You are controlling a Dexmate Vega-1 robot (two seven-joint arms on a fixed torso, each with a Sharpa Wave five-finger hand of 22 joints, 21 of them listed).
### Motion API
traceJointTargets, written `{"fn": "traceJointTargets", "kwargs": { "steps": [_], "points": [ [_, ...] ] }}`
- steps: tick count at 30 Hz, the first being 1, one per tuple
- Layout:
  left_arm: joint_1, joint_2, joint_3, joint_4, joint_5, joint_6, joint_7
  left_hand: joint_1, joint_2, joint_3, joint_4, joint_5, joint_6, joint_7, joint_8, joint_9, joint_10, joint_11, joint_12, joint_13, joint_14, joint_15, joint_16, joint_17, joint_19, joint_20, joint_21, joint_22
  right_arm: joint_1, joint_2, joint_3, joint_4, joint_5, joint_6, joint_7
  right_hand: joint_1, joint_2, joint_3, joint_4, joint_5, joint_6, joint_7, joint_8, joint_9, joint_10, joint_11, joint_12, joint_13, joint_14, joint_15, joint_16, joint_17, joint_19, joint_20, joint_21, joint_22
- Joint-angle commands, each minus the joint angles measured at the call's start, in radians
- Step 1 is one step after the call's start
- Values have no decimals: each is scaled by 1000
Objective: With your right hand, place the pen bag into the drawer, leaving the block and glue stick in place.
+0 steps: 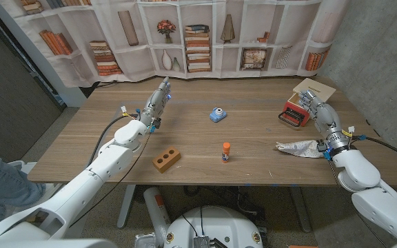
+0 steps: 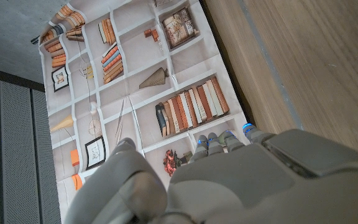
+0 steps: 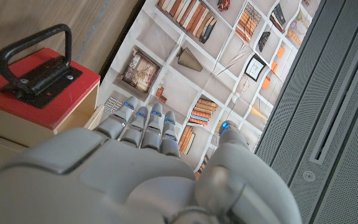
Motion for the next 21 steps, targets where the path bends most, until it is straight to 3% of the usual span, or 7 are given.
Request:
{"fn": "traceJointTargets", "kwargs": {
  "steps": [1,21],
  "points": [
    [-11,4,0,7,-4,9,-12,5,6,-4,0,-2,4,-1,4,4,2,3,5,4,-7,0,1,2,-59,-23,-1,5,-36,12,23,-26,-27,-2,-19,12,2,0,-6,9,12,0,1,5,7,-2,3,6,9,-3,2,5,10,-38,1,5],
    [-35,-3,21,17,13,25,-17,9,10,-8,0,-3,8,-1,5,4,3,1,5,4,-6,0,2,2,-59,-21,-1,5,-107,38,66,-55,-51,19,-21,13,3,-1,-8,9,13,-1,0,5,9,-4,1,6,10,-3,1,5,12,-37,0,5]
  ]
}}
